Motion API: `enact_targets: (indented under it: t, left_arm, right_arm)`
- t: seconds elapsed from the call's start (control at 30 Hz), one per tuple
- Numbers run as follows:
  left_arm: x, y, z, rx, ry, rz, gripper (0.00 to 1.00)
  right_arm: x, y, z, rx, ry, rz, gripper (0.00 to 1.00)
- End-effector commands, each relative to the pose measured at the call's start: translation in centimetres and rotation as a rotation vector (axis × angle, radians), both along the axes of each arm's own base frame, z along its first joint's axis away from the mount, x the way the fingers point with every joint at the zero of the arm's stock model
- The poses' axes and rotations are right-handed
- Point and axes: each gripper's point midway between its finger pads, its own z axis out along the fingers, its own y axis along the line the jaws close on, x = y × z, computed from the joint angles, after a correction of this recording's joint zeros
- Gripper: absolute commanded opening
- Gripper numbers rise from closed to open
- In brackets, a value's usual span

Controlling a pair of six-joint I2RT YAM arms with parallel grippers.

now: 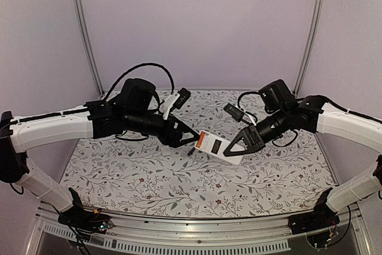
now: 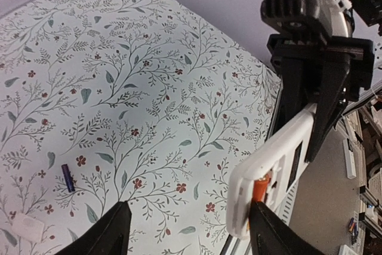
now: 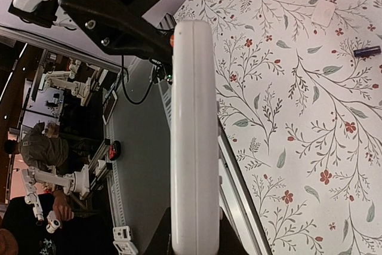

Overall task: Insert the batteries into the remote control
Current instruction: Press the battery in the battery compartment.

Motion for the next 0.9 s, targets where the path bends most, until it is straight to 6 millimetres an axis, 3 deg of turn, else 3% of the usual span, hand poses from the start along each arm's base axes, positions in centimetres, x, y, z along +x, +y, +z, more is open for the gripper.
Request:
enact_targets:
  t: [0.0,0.4,0.67,0.87]
  left_arm:
    - [0.1,0.3,1.8,-0.096,0.022,-0.030,0.68]
    - [-2.3,-1.0,2.5,-0.191,0.079,-0.165,0.71]
    - [-2.5,-1.8,1.4,-0.177,0.133,-0.192,0.58]
    - [-2.4,-2.3,0.8,-0.154,0.142,-0.192,0.55]
  right_arm:
    - [-1.6,-0.5,0.5,-0.005,-0.023,0.089,0.00]
    - [-1.5,-0.4,0.6,-0.004,-0.034,0.094,0.00]
    - [-1.9,-0.3,1.2,0.021,-0.037,0.114,0.00]
    - [-1.9,-0.2,1.5,0.027,-0.038,0.116,0.00]
